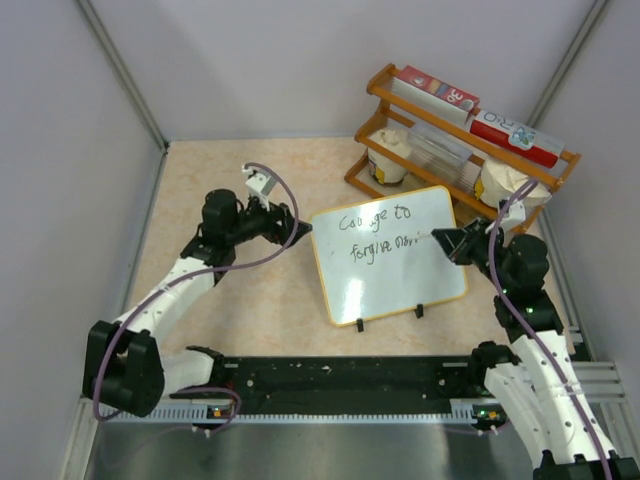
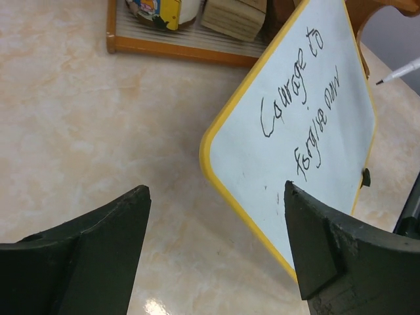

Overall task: Write a sentence on the whiteboard
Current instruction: Place the whiteboard marker at the center of the board.

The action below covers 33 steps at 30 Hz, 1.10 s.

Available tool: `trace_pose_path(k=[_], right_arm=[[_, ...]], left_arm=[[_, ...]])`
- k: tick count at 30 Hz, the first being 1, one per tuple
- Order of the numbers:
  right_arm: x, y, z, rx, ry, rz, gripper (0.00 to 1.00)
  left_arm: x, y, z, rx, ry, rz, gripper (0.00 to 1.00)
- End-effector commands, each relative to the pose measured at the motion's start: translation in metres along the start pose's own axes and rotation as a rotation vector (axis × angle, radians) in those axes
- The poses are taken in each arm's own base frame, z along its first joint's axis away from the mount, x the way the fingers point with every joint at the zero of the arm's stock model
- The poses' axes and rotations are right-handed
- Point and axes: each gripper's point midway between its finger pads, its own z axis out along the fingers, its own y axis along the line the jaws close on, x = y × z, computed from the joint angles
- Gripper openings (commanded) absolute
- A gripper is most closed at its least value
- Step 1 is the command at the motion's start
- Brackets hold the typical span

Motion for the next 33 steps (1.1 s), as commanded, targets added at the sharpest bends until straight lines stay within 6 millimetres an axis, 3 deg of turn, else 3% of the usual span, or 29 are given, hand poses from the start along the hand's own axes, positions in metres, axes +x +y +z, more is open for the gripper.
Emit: trace_pose_path(k=[1,9,12,18,19,20,24,33], right_arm=[[-0.004,0.023,-0.008,-0.070,0.037,0.041,0.00],[0.049,0.033,-0.017,-0.144,0.253,0.252,0.00],[0.079,0.020,-0.021,-0.094,0.355,0.319,0.00],[0.116,0.010,-0.036,-0.036,0.494,0.404,0.00],[0.127,0.006,-0.041,-0.013,0.527,0.427,0.00],[0.133,0.004,-0.045,-0.004,0.545,0.438,0.00],[0.169,-0.010,-0.060,0.061,0.655,0.502,0.00],[0.203,-0.027,-0.079,0.157,0.730,0.542,0.00]], left_arm=[[-0.041,0.002,-0.016,-0.082,-0.164,0.086,0.85],[-0.056,-0.006,-0.032,-0.101,-0.261,0.141,0.86],[-0.061,-0.012,-0.036,-0.083,-0.286,0.149,0.86],[-0.076,-0.016,-0.043,-0.089,-0.346,0.160,0.88],[-0.078,-0.016,-0.043,-0.091,-0.355,0.163,0.89],[-0.080,-0.017,-0.044,-0.091,-0.362,0.162,0.99],[-0.087,-0.020,-0.045,-0.080,-0.401,0.187,0.99],[-0.089,-0.015,-0.043,-0.092,-0.413,0.176,0.99]])
